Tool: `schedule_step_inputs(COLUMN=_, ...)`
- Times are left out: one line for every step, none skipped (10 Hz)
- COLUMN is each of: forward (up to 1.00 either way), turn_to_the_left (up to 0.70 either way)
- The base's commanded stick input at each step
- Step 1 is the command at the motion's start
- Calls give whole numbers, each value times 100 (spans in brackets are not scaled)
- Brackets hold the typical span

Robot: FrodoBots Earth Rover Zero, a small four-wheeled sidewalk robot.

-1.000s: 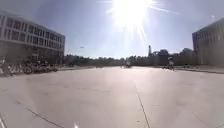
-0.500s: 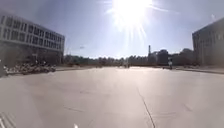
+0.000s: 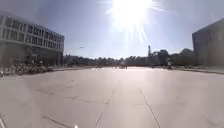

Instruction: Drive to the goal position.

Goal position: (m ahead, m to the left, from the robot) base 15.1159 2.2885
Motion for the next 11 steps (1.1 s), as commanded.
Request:
schedule_step_inputs(forward=70, turn_to_the_left=0)
schedule_step_inputs(forward=70, turn_to_the_left=0)
schedule_step_inputs(forward=70, turn_to_the_left=0)
schedule_step_inputs(forward=70, turn_to_the_left=0)
schedule_step_inputs(forward=70, turn_to_the_left=0)
schedule_step_inputs(forward=70, turn_to_the_left=0)
schedule_step_inputs(forward=70, turn_to_the_left=0)
schedule_step_inputs(forward=70, turn_to_the_left=0)
schedule_step_inputs(forward=70, turn_to_the_left=0)
schedule_step_inputs(forward=70, turn_to_the_left=0)
schedule_step_inputs(forward=70, turn_to_the_left=0)
